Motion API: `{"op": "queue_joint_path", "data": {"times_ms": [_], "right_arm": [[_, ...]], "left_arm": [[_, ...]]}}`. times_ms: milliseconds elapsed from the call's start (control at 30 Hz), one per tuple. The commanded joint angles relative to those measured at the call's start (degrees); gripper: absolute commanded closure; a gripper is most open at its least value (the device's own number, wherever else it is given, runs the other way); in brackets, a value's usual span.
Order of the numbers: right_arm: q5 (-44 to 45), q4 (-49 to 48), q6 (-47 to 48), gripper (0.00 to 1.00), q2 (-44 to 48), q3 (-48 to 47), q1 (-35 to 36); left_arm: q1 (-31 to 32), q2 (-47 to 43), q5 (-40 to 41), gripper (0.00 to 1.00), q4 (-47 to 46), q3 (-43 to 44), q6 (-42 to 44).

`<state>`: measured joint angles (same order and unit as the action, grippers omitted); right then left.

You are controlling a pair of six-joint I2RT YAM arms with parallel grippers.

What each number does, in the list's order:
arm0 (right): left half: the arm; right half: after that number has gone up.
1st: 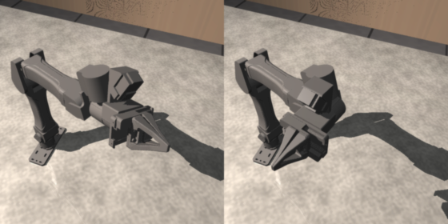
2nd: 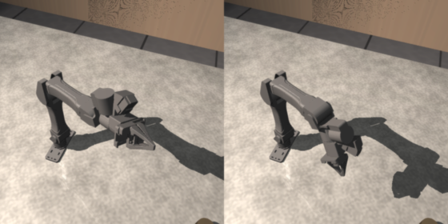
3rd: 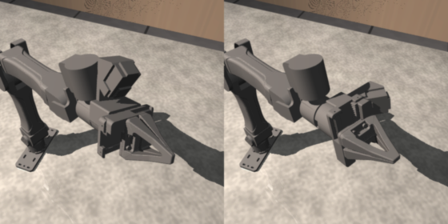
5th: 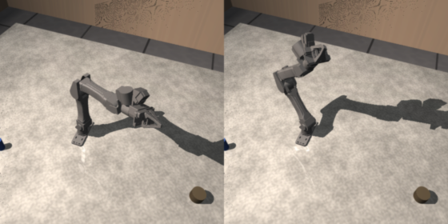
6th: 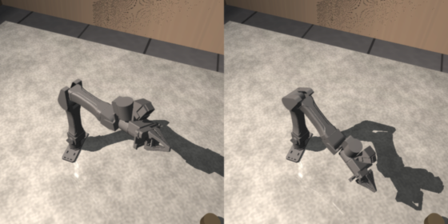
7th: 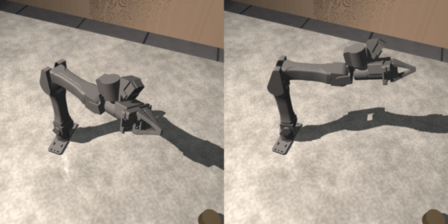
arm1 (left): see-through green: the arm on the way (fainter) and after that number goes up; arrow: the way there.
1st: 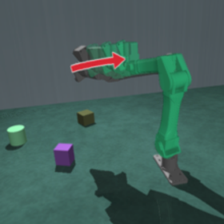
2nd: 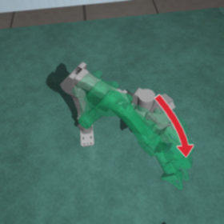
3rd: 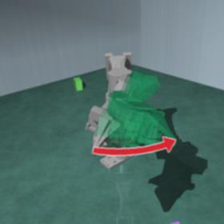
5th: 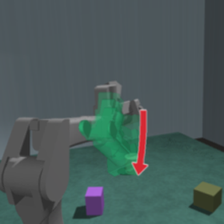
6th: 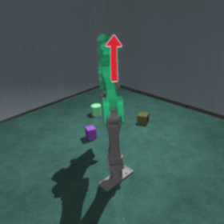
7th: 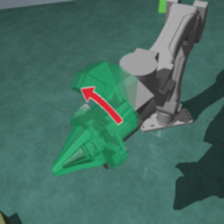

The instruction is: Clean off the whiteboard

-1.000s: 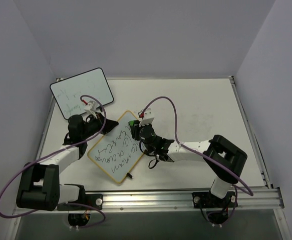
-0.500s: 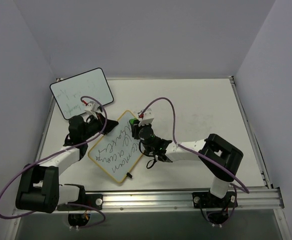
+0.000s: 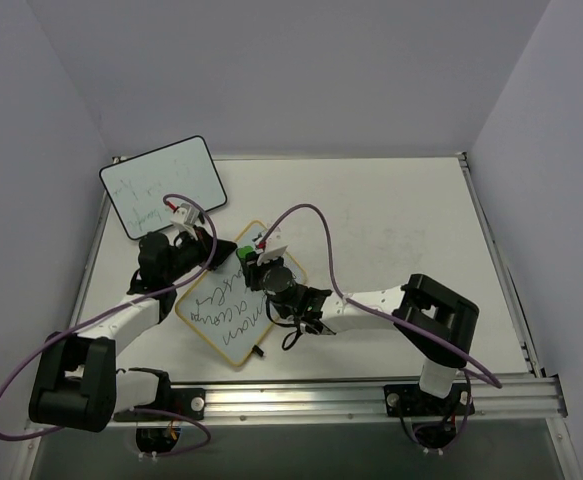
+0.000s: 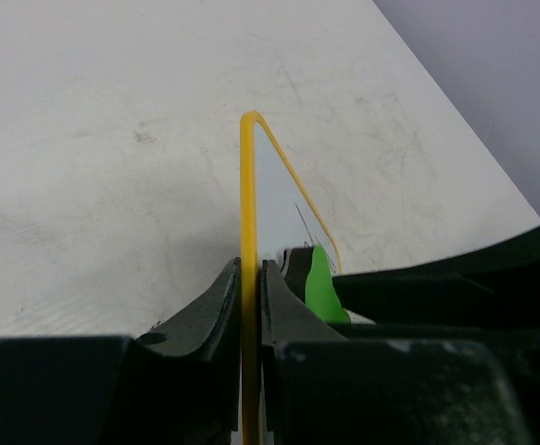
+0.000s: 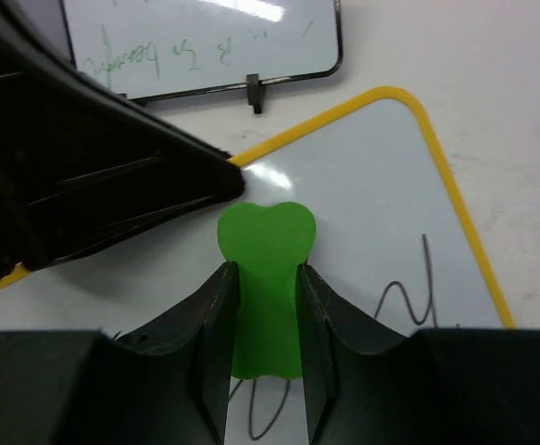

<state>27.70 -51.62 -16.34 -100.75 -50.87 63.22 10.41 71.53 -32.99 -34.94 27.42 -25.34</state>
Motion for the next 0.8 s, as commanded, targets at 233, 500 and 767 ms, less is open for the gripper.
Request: {"op": "queue_joint_path", "data": {"times_ms": [233, 500, 767], "right_arm": [[-0.81, -0.15, -1.06, 1.00, -2.79, 0.07, 2.00], [0.60, -0.77, -2.21, 1.00, -1.38, 3.23, -4.67], [1.30, 0.11, -1.68, 1.00, -1.11, 4.11, -8.46]], "left_arm": [[1.54, -3.14, -1.02, 0.98, -4.17, -0.17, 2.84], [1.63, -3.50, -0.67, 0.98, -4.44, -0.52, 3.02], [1.71, -3.68, -0.49, 0.98, -4.52, -0.53, 3.11]]}}
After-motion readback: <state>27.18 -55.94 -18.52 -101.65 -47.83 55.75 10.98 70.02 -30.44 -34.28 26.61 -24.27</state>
